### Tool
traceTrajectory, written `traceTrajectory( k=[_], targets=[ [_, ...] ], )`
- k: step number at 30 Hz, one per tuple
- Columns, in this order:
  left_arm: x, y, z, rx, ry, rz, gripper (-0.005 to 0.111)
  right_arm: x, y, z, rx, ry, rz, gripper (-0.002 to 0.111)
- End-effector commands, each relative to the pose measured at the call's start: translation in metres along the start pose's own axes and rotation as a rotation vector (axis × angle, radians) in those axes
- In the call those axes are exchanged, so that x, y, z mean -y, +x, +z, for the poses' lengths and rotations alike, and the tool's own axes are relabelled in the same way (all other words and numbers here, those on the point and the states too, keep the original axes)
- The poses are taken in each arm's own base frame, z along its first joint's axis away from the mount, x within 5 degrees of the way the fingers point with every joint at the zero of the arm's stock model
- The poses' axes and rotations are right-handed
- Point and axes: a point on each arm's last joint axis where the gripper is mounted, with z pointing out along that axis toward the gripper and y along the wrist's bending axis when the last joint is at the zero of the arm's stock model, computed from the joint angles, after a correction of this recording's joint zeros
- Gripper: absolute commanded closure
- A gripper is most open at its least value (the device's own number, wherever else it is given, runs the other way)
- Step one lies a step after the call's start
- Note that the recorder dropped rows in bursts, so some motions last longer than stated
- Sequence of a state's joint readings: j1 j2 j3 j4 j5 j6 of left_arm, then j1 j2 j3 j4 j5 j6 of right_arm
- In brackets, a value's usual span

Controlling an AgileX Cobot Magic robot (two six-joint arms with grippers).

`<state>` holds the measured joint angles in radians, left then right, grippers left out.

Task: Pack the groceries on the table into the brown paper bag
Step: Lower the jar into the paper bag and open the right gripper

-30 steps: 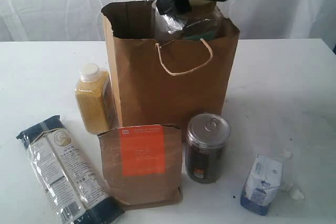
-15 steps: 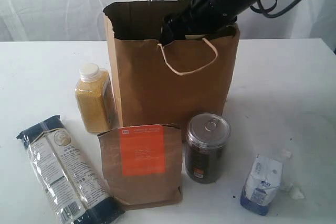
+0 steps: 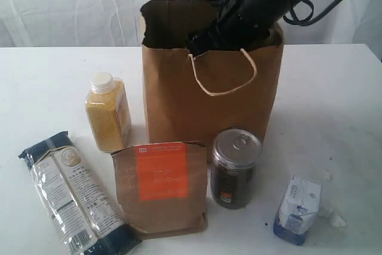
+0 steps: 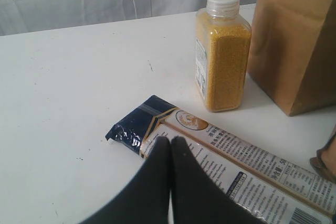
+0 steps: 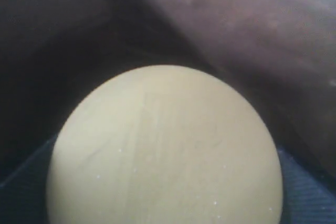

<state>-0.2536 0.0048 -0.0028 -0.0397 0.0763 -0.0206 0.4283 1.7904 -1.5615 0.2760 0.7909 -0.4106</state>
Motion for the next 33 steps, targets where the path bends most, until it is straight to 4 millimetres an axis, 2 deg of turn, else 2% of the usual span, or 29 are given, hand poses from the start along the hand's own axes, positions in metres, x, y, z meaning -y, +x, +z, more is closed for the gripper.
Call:
traceTrajectory(
  k=[1, 4, 8, 11, 16, 20, 23, 25, 28, 29, 30, 33],
  targets=[
    [0.000, 0.001, 0.000, 0.003, 0.005, -0.004, 0.107, -0.004, -0.007, -0.020, 0.056, 0.005, -0.014, 0.049],
    [0.000, 0.001, 0.000, 0.003, 0.005, -0.004, 0.107, -0.006, -0.010, -0.034, 0.093, 0.015, -0.020, 0.037],
    [0.000, 0.001, 0.000, 0.003, 0.005, -0.004, 0.107, -0.008, -0.013, -0.048, 0.122, 0.020, -0.027, 0.035],
    [0.000, 0.001, 0.000, 0.003, 0.005, -0.004, 0.107, -0.009, -0.011, -0.049, 0.101, 0.011, -0.025, 0.035],
    [0.000, 0.001, 0.000, 0.003, 0.005, -0.004, 0.107, -0.010, -0.008, -0.049, 0.063, -0.005, 0.014, 0.020],
    [0.000, 0.001, 0.000, 0.003, 0.005, -0.004, 0.107, -0.014, -0.008, -0.051, 0.067, -0.023, 0.039, 0.020],
    [0.000, 0.001, 0.000, 0.003, 0.005, -0.004, 0.107, 0.000, 0.000, -0.028, 0.018, -0.012, 0.090, 0.020],
    [0.000, 0.001, 0.000, 0.003, 0.005, -0.004, 0.107, -0.013, -0.006, -0.037, 0.064, -0.028, 0.077, 0.020],
    [0.000, 0.001, 0.000, 0.003, 0.005, -0.004, 0.107, -0.017, -0.017, -0.058, 0.172, -0.003, 0.060, 0.020],
    [0.000, 0.001, 0.000, 0.003, 0.005, -0.004, 0.107, -0.015, -0.017, -0.056, 0.187, 0.011, 0.060, 0.020],
    [0.000, 0.001, 0.000, 0.003, 0.005, -0.004, 0.107, -0.008, -0.014, -0.045, 0.179, 0.032, 0.068, 0.020],
    [0.000, 0.001, 0.000, 0.003, 0.005, -0.004, 0.107, 0.001, -0.002, -0.019, 0.043, 0.032, 0.056, 0.020]
  ],
)
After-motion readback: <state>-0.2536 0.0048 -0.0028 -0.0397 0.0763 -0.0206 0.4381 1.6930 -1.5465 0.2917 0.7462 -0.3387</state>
